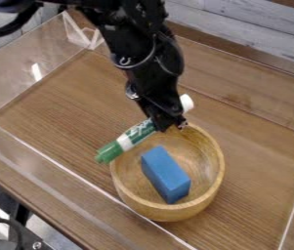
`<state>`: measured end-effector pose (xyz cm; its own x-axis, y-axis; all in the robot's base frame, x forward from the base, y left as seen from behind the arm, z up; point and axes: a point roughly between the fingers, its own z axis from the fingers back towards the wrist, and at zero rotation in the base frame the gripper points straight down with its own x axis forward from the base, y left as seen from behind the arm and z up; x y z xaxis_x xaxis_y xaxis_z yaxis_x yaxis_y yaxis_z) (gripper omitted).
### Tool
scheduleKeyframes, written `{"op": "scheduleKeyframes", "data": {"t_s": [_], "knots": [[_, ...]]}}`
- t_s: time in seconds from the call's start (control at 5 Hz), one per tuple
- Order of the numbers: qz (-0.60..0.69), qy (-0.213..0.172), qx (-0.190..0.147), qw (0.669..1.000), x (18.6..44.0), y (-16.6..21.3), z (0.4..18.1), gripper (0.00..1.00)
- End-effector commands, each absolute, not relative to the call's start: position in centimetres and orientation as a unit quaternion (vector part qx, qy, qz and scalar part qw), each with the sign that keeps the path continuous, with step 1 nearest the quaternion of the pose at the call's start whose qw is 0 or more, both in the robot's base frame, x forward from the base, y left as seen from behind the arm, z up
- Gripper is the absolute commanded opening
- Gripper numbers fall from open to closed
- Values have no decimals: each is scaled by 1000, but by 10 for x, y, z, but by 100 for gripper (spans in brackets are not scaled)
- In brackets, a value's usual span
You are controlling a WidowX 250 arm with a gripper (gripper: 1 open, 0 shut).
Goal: Put the green marker in the brown bowl
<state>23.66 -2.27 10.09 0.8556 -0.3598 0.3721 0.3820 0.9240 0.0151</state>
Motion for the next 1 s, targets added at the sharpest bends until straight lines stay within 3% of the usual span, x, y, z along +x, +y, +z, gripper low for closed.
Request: {"op": "scheduleKeyframes", "data": {"t_s": [0.0,0.8], "knots": [[-191,-203,-27,960,246,-24,115,0],[-156,-180,-27,971,246,-22,119,0]]}}
